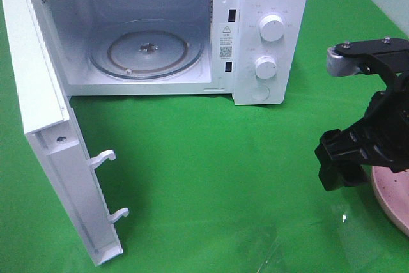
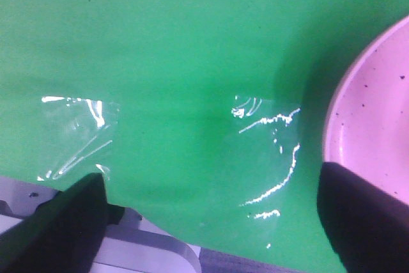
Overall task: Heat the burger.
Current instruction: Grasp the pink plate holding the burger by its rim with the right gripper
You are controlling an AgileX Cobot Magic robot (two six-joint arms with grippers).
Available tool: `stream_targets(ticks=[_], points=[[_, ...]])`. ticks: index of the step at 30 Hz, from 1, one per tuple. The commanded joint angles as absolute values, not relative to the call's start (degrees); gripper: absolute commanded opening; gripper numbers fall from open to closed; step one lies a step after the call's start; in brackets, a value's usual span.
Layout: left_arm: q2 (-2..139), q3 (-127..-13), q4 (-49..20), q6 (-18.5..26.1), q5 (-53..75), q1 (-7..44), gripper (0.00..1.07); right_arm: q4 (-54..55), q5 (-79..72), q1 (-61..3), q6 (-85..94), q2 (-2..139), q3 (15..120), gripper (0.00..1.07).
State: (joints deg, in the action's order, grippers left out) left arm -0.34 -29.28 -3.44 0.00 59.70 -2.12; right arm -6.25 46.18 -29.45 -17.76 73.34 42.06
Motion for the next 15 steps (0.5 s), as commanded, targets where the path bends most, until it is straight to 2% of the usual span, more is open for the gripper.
stream_targets(ticks=[1,4,10,15], points=[[-1.4,-29.2,-3.3,0.0,59.2,-1.9,0.91,-8.0,49.2,-29.0,-18.5,73.0,42.2,0.89],[-1.4,-29.2,-3.3,0.0,59.2,-1.9,0.91,-8.1,49.3,-28.2,-18.5,73.0,42.2,0.89],[-1.4,-29.2,-3.3,0.0,59.2,-1.9,0.91,-8.3,49.3,-22.0,-15.5,75.7,42.2,0.88],[-1.4,-29.2,-3.3,0.0,59.2,-1.9,0.91,-8.3,48.1,-20.5,-15.0,77.5,42.2,0.88]])
